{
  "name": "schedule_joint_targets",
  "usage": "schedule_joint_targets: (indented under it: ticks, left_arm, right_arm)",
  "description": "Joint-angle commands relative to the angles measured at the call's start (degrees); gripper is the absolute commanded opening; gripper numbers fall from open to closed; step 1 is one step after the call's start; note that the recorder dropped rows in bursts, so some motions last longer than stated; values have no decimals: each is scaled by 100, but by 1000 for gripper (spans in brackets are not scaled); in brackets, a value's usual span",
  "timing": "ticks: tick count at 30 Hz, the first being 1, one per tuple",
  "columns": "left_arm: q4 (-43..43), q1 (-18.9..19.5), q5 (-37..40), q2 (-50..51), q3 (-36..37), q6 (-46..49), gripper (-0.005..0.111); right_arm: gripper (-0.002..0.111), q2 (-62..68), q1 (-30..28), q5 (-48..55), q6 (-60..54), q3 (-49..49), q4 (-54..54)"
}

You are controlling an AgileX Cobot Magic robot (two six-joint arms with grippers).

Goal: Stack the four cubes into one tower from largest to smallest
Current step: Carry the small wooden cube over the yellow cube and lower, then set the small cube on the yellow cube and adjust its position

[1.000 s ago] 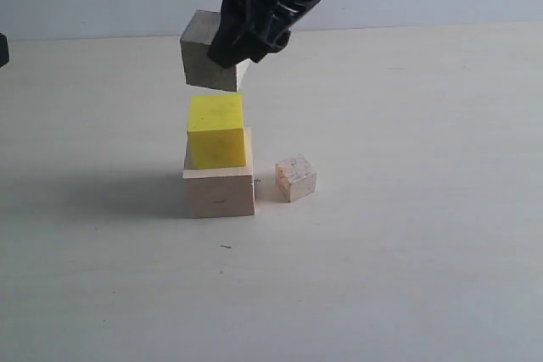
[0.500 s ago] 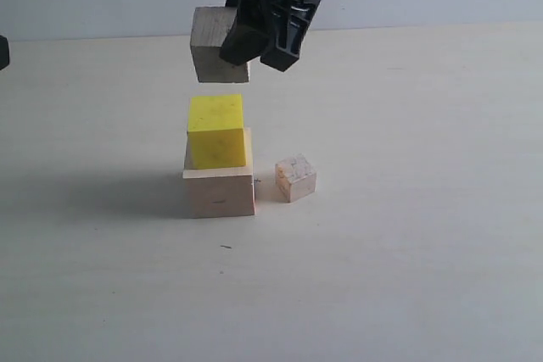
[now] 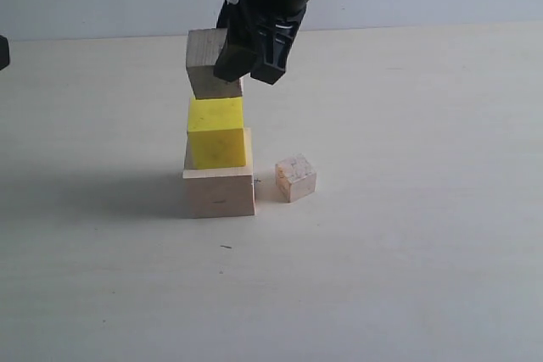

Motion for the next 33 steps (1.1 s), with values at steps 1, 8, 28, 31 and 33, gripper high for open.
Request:
schedule_joint_targets:
  ticks: [1, 8, 28, 31, 33]
  left_arm:
    - [5, 14, -24, 34, 19, 24, 0]
    - [5, 14, -25, 34, 19, 58, 0]
    - [5, 14, -25, 34, 19, 72, 0]
    - [5, 14, -25, 34, 19, 72, 0]
    - [5, 14, -25, 34, 19, 72, 0]
  right_arm:
    - [0, 92, 8, -14, -129, -68, 187]
    - [0, 161, 8, 96, -382, -68, 453]
    - [0, 265, -14, 119, -423, -68, 208]
    - [0, 265, -14, 119, -423, -68, 104]
    - [0, 265, -14, 119, -423, -68, 104]
